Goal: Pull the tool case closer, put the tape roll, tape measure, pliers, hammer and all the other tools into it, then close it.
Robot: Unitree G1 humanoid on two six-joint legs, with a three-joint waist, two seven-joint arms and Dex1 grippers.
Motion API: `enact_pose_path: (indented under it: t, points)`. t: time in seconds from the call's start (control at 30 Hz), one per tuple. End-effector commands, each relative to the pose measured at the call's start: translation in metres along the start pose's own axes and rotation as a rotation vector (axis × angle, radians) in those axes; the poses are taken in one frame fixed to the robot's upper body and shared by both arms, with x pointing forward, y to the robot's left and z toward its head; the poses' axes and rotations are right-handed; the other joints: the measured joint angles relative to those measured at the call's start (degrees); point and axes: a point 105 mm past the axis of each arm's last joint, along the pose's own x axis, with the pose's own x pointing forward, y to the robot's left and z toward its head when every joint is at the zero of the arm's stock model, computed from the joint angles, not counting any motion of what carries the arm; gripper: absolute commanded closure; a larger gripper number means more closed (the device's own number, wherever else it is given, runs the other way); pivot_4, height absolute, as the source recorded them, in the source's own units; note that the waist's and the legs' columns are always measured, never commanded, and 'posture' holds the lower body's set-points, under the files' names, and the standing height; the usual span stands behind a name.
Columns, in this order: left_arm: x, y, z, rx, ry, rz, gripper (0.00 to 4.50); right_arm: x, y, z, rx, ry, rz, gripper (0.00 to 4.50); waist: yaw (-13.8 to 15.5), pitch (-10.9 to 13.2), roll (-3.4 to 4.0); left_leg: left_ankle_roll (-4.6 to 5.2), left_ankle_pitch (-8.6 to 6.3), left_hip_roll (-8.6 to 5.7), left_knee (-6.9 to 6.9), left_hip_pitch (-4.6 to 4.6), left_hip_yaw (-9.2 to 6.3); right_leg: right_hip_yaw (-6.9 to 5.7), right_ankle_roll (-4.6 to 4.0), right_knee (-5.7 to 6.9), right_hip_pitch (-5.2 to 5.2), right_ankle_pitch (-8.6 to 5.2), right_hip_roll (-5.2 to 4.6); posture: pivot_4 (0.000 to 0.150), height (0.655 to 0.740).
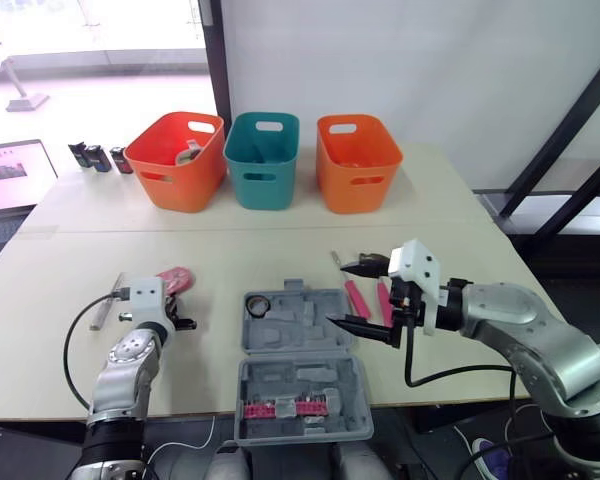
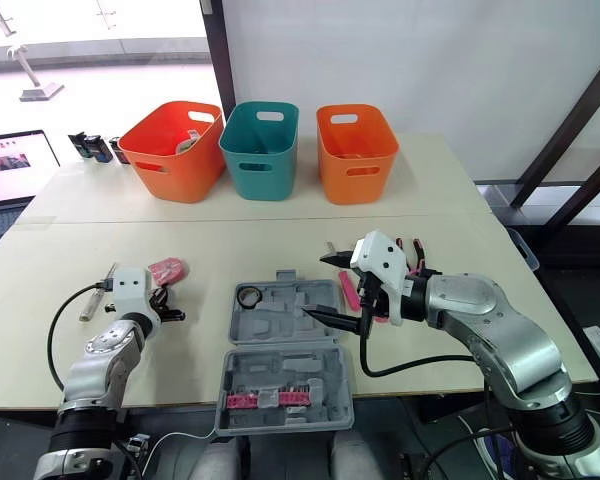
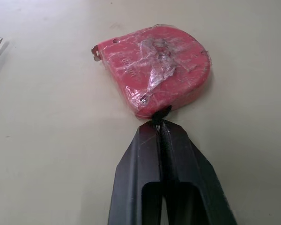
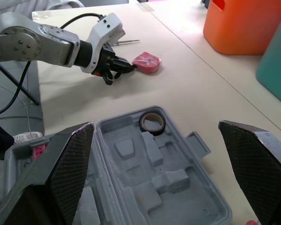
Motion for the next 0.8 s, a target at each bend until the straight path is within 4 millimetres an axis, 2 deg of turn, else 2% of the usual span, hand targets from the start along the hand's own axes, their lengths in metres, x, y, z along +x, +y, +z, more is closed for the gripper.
enact_pose_path:
  t: [0.03, 0.1, 0.27, 0.4, 0.57, 0.7, 0.8]
  points:
    - [-0.005, 0.006, -0.027, -0.006, 0.103, 0.019, 4.42, -0.005, 0.000, 0.007, -0.039, -0.007, -0.019, 0.00, 0.0, 0.0, 0.00, 0.00, 0.00, 0.00, 0.00, 0.01, 0.00, 0.00, 0.00, 0.00, 0.00, 0.00, 0.00, 0.150, 0.7400]
    - [-0.008, 0.007, -0.028, 0.000, 0.098, 0.011, 4.42, -0.005, -0.001, 0.006, -0.038, -0.001, -0.024, 0.00, -0.1, 0.0, 0.00, 0.00, 0.00, 0.00, -0.01, 0.01, 0.00, 0.00, 0.00, 0.00, 0.00, 0.00, 0.00, 0.150, 0.7400]
    - [-0.037, 0.012, -0.033, 0.103, 0.057, -0.079, 4.42, -0.008, -0.002, -0.001, -0.034, 0.030, -0.043, 0.00, -0.6, 0.0, 0.00, 0.01, -0.02, 0.01, -0.06, 0.02, 0.02, 0.01, -0.02, -0.06, -0.03, -0.01, -0.01, 0.150, 0.7400]
    - [-0.084, 0.017, -0.062, 0.212, 0.078, -0.191, 4.42, -0.010, -0.003, -0.005, -0.026, 0.045, -0.059, 0.00, -1.1, 0.0, 0.01, 0.03, -0.05, 0.03, -0.13, 0.02, 0.10, 0.02, -0.03, -0.13, -0.07, -0.04, -0.07, 0.150, 0.7400]
    - [-0.124, 0.030, -0.076, 0.292, 0.105, -0.249, 4.42, -0.013, -0.006, -0.006, -0.031, 0.054, -0.065, 0.00, -1.5, 0.0, 0.01, -0.03, -0.10, 0.03, -0.09, 0.03, 0.19, 0.06, -0.14, -0.32, -0.14, 0.01, -0.16, 0.150, 0.7400]
    - [-0.140, 0.037, -0.080, 0.304, 0.129, -0.264, 4.42, -0.014, -0.010, -0.007, -0.038, 0.064, -0.077, 0.00, -1.6, 0.0, 0.02, -0.10, -0.37, 0.05, -0.11, 0.03, 0.28, 0.07, -0.34, -1.00, -0.19, 0.13, -0.24, 0.150, 0.7400]
    - [-0.143, 0.041, -0.081, 0.319, 0.138, -0.271, 4.42, -0.014, -0.013, -0.008, -0.040, 0.063, -0.087, 0.00, -1.5, 0.0, 0.01, -0.01, -0.50, 0.02, 0.01, -0.12, 0.44, 0.08, -0.42, -1.25, -0.17, 0.17, -0.36, 0.150, 0.7400]
